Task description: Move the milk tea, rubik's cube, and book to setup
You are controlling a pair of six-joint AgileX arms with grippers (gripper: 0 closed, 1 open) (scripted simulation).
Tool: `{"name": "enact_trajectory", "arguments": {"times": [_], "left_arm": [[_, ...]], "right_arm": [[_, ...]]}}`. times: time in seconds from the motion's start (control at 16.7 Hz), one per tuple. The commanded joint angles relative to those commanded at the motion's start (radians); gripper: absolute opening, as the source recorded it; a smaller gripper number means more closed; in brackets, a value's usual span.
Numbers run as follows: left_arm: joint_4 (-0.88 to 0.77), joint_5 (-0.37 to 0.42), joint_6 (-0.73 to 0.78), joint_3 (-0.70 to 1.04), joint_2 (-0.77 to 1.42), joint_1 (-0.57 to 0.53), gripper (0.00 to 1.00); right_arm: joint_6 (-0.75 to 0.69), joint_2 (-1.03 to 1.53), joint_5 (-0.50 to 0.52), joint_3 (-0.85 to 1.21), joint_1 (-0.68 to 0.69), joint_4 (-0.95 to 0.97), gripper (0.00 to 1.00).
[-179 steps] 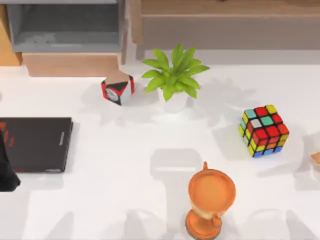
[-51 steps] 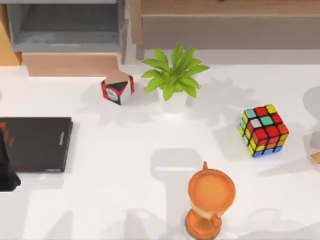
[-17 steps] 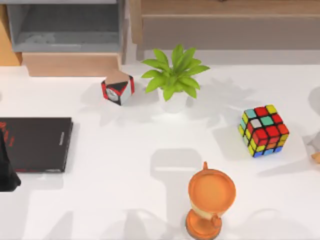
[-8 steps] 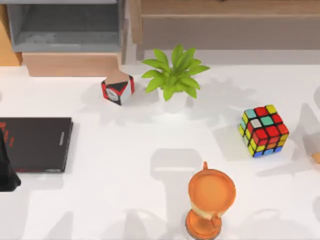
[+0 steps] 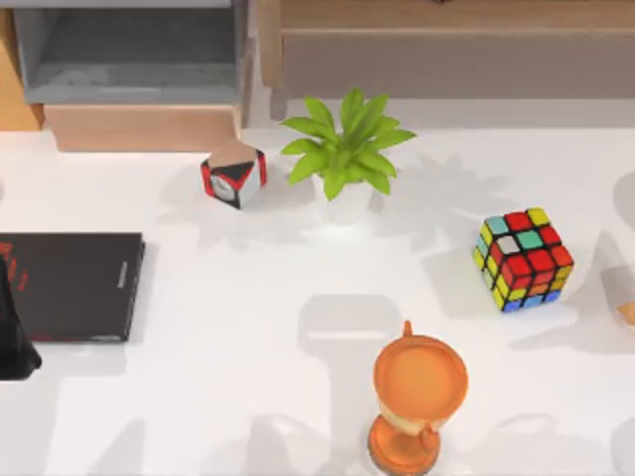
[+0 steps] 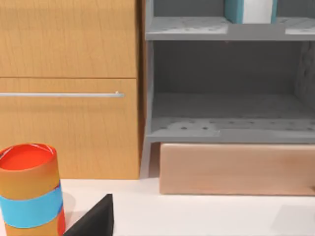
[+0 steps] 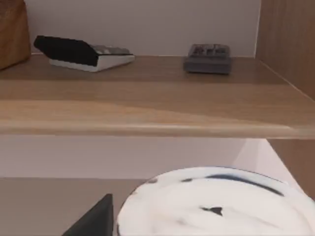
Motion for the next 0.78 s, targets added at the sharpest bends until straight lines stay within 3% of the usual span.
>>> {"name": "enact_trajectory", "arguments": {"times": [0.48,0.78], "left_arm": [[0.0,0.0,0.0,0.0,0.0,0.0,1.0],[0.0,0.0,0.0,0.0,0.0,0.0,1.0]], "right_arm": [[-0.009,0.008,-0.002,-0.018,0.003,0.002,1.0],[-0.014,-0.02,0.043,0.161,0.063,-0.204,1.0]]}}
